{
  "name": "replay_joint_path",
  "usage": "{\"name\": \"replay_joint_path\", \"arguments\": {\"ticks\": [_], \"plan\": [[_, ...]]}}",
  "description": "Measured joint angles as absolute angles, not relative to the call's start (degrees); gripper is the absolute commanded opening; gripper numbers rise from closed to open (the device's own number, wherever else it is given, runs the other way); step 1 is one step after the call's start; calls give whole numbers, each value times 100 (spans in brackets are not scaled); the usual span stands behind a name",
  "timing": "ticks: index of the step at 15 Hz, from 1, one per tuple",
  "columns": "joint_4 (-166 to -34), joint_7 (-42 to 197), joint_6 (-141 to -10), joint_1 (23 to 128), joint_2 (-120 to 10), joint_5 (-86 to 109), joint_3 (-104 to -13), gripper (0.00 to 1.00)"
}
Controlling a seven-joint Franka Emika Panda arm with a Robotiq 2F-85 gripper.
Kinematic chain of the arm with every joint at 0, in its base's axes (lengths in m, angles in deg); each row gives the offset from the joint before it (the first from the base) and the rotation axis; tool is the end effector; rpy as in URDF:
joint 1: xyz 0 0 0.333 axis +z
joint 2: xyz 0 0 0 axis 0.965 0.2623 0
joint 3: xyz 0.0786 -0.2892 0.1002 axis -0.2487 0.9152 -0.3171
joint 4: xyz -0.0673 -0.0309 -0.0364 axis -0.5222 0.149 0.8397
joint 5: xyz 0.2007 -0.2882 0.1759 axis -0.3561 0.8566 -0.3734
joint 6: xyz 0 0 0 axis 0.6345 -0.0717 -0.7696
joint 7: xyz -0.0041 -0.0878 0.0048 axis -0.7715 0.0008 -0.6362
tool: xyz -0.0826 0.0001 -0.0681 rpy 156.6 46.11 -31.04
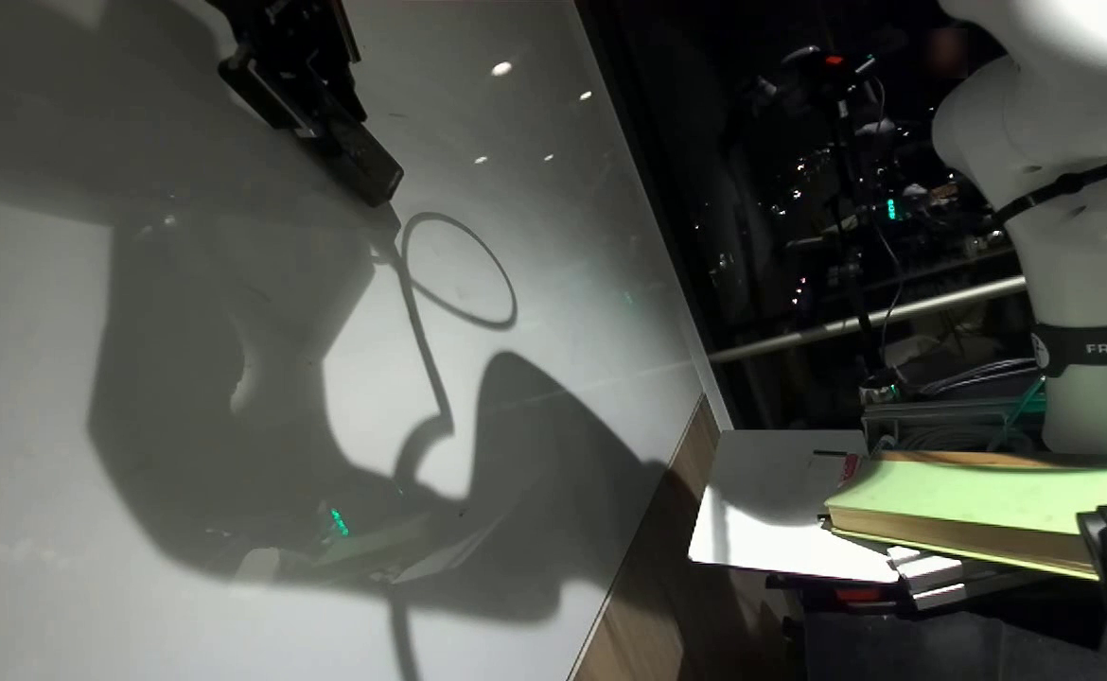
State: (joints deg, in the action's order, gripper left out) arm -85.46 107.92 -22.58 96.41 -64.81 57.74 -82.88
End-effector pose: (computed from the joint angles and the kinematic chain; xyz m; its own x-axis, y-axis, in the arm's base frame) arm 0.4923 0.3043 0.6862 0.8953 0.1601 0.4156 -0.1320 -0.7959 0.5909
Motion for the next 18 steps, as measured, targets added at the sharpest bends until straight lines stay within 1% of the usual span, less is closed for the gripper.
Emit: {"name": "replay_joint_path", "arguments": {"ticks": [9, 14, 18], "plan": [[-8529, 10786, -2266, 9756, -6483, 5397, -8297, 29], [-9361, 10008, -3070, 8972, -7134, 4781, -7707, 29], [-9536, 9479, -3135, 8611, -7347, 4563, -7396, 29]]}}
